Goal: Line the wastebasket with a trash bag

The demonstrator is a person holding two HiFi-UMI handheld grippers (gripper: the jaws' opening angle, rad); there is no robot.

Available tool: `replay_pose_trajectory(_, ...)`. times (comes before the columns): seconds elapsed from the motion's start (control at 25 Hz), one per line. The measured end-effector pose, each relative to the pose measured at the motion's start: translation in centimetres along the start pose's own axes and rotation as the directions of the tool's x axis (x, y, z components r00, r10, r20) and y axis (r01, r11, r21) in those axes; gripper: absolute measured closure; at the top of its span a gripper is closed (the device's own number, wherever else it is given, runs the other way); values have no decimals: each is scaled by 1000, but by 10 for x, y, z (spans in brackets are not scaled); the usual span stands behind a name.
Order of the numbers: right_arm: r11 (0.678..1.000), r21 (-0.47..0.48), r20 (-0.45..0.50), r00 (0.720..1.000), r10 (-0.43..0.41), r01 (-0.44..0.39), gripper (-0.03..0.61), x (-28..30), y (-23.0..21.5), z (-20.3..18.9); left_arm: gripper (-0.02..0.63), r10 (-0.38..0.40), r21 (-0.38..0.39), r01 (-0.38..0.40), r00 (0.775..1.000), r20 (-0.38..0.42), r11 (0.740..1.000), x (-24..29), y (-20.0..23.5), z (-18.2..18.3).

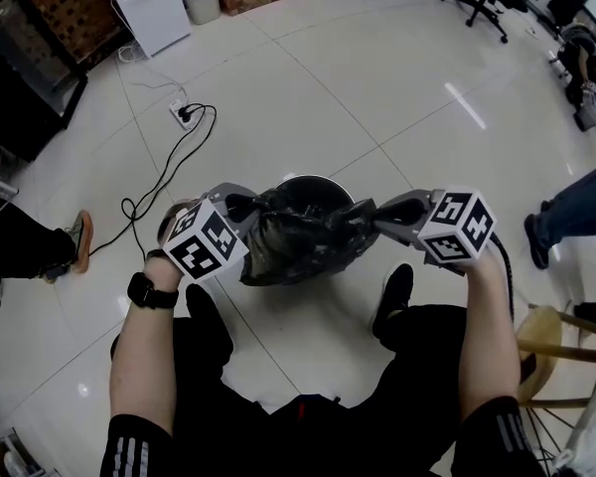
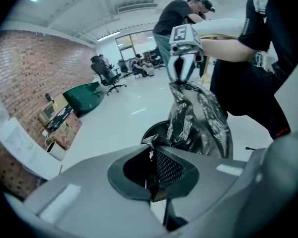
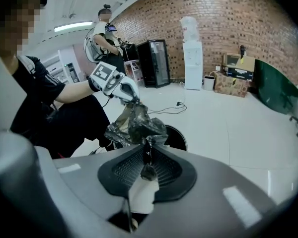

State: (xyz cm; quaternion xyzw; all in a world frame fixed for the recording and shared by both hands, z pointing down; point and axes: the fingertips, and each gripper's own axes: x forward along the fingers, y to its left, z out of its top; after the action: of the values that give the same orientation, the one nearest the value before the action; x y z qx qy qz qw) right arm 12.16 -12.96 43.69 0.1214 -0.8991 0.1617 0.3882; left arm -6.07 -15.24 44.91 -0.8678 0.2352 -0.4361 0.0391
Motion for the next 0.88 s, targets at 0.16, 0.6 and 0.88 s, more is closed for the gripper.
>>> replay_pose_trajectory(0.16, 999, -9, -76, 997, 30, -31, 480, 4, 2, -13, 612, 83, -101, -85, 996, -25, 991, 10, 27, -7)
replay_pose_trajectory(0.6, 999, 29, 10, 999, -33, 32, 345, -34, -28, 4, 613, 79, -136, -90, 994, -81, 987, 60, 21, 10)
replay_pose_trajectory(0.88, 997, 2, 79, 994, -82, 82, 342, 9, -38, 46, 613, 84, -114, -99, 988, -132, 988, 88, 15, 4)
